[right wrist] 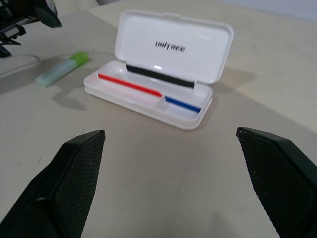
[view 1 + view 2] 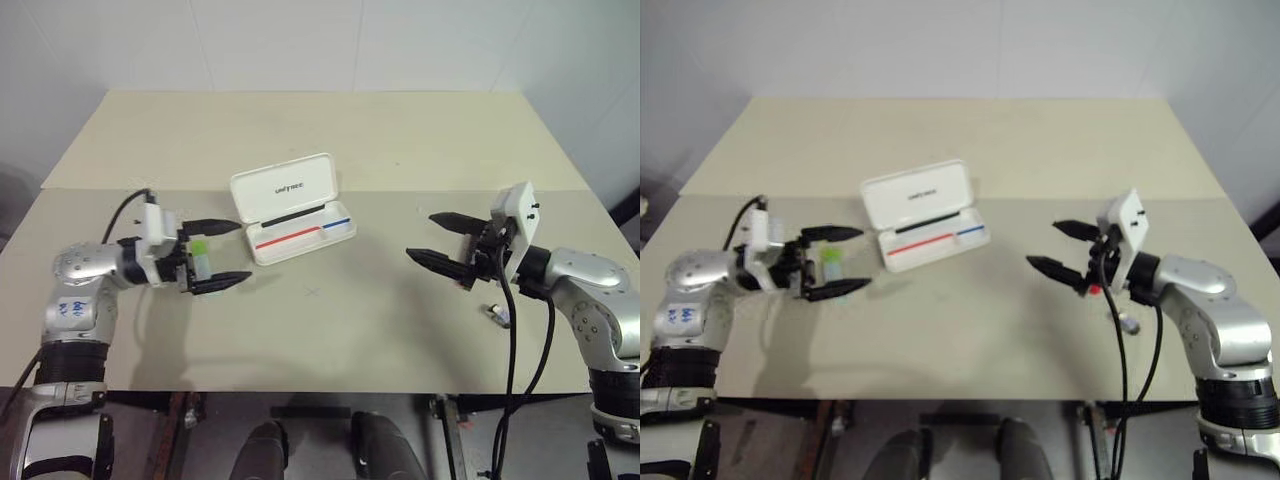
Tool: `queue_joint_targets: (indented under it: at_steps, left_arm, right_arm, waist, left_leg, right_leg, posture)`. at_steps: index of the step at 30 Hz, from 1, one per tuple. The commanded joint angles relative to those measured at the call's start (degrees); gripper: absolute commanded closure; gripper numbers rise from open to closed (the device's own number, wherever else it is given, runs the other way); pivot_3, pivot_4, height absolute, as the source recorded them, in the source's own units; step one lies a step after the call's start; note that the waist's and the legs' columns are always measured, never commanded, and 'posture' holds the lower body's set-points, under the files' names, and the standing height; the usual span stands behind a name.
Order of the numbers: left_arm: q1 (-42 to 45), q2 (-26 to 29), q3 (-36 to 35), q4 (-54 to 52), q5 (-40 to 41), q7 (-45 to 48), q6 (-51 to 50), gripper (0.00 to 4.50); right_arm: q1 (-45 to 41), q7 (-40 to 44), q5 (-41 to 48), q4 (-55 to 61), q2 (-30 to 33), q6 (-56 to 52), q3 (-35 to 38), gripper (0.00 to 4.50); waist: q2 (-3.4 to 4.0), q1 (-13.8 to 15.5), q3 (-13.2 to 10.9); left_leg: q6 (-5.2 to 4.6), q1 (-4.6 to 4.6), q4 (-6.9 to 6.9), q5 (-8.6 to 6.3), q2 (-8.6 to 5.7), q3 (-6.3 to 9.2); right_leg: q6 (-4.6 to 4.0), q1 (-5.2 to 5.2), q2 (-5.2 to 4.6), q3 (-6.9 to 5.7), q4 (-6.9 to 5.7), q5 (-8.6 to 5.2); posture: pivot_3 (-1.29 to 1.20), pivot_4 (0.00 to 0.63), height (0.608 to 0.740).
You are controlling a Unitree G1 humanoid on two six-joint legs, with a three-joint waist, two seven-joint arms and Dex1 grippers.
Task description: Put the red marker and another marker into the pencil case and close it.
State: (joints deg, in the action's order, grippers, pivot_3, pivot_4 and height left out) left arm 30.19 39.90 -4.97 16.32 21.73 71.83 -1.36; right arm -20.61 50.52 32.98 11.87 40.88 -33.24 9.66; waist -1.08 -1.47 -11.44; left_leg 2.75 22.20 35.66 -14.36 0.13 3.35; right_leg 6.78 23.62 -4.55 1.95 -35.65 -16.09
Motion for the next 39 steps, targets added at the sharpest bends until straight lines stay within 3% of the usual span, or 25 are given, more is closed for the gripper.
queue_joint_targets:
  at_steps: [1,10,13,23,39]
  left_arm:
    - [5.2,0.4,4.0,3.7,-7.0,-3.0,1.1,0.00]
    - [15.6,-1.3,12.0,17.8,-17.1,-2.0,7.1,0.00]
    - [19.4,-3.5,12.9,22.2,-17.1,-0.4,7.7,0.00]
    - [24.1,-6.4,13.5,30.2,-18.9,2.9,8.3,0.00]
    - [29.5,-10.2,18.7,40.4,-27.6,0.5,9.8,0.00]
  right_arm:
    - [2.0,-1.5,1.7,4.2,-0.1,-0.1,2.9,0.02]
    - [11.6,-2.4,6.8,12.4,0.3,-2.6,6.5,0.02]
    - [14.8,-2.4,7.1,13.2,1.3,-2.5,8.6,0.02]
    - [17.8,-6.0,6.4,14.8,0.2,-1.5,9.4,0.02]
    - [17.8,-7.9,5.7,14.0,0.1,0.2,8.2,0.02]
  waist:
    - [-0.03,0.2,0.0]
    - [-0.09,0.0,-0.1]
    - [-0.11,0.1,-0.1]
    - [-0.23,0.0,-0.1]
    - [-0.32,1.3,-0.2]
  left_leg:
    - [0.00,0.02,0.04,0.00,0.00,0.02]
    - [-0.08,0.11,0.24,-0.04,-0.05,-0.01]
    - [-0.09,0.11,0.29,-0.05,-0.06,-0.02]
    - [-0.12,0.12,0.40,-0.05,-0.07,-0.06]
    - [-0.12,0.12,0.48,-0.05,-0.10,-0.06]
  right_leg:
    - [0.01,0.00,0.00,-0.01,-0.01,0.01]
    - [0.13,-0.03,0.01,0.04,0.03,0.07]
    - [0.15,-0.05,0.00,0.05,0.03,0.08]
    - [0.23,-0.07,0.01,0.12,0.05,0.17]
    - [0.30,-0.12,0.01,0.12,0.07,0.21]
  posture:
    - [0.00,0.150,0.740]
    - [0.00,0.150,0.740]
    - [0.00,0.150,0.740]
    - [0.00,0.150,0.740]
    - [0.00,0.150,0.740]
